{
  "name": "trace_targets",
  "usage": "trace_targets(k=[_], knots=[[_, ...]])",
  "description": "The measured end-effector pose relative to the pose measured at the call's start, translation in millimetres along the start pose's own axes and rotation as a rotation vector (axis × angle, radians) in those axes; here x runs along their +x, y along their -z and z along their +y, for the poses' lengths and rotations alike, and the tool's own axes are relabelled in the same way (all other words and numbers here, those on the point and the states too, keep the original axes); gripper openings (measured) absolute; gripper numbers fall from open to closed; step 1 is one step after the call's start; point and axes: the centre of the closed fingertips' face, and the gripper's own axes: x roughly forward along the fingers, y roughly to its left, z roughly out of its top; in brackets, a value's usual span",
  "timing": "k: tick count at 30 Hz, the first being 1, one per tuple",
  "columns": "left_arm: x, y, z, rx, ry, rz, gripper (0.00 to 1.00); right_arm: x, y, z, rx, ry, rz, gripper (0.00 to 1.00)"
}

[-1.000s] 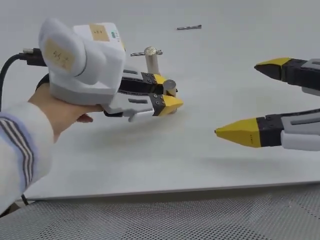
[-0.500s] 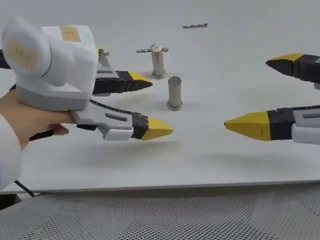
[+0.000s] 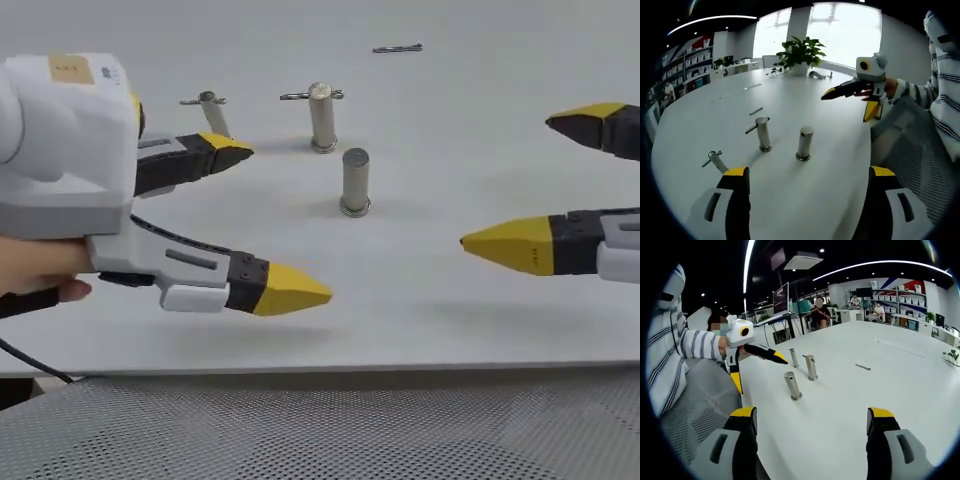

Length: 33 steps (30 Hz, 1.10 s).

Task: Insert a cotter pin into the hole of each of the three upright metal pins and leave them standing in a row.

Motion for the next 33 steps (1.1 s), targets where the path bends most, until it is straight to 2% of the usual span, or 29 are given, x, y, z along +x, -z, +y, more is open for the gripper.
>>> trace_targets(k=[1,2,4,6,7,9,13,19,23,26,29,33], knots=[[-2.5,-4.6,2.0,-0.028,-0.023,-0.028,0.99,0.0,0.1,-0.3,0.000,0.001,0.001,0.89],[-4.1,-6.3,2.1,-0.030,-0.026,-0.038,0.99,0.1,0.0,-0.7,0.000,0.002,0.002,0.89],[-7.4,-7.3,3.7,-0.041,-0.045,-0.045,0.99,0.2,-0.1,-1.0,0.000,0.002,0.003,0.89],[-9.6,-7.6,-0.1,-0.090,-0.031,-0.056,0.99,0.0,-0.5,-1.7,0.001,0.002,0.003,0.89],[-11.2,-8.9,1.0,-0.107,-0.046,-0.070,0.99,-0.3,-0.9,-2.5,-0.003,0.003,0.006,0.89],[-13.2,-9.2,1.2,-0.096,-0.059,-0.073,0.99,-1.2,-2.2,-4.9,-0.012,0.005,0.010,0.89],[-15.4,-8.4,2.5,-0.120,-0.077,-0.079,0.99,-4.0,-8.5,-14.0,-0.025,0.008,0.020,0.88],[-16.8,-7.0,4.1,-0.120,-0.100,-0.072,0.99,-6.0,-23.2,-29.0,-0.092,0.006,0.051,0.82],[-16.6,-10.1,3.3,-0.154,-0.104,-0.088,0.99,-5.1,-34.5,-39.5,-0.104,-0.019,0.091,0.78],[-17.3,-11.3,2.3,-0.153,-0.108,-0.086,0.98,-2.6,-40.5,-52.7,-0.187,-0.023,0.161,0.71],[-18.2,-11.6,0.3,-0.155,-0.105,-0.079,0.97,2.3,-52.0,-66.2,-0.249,-0.010,0.179,0.65],[-19.4,-13.5,-1.4,-0.156,-0.113,-0.085,0.96,10.9,-64.1,-83.9,-0.282,0.005,0.215,0.62]])
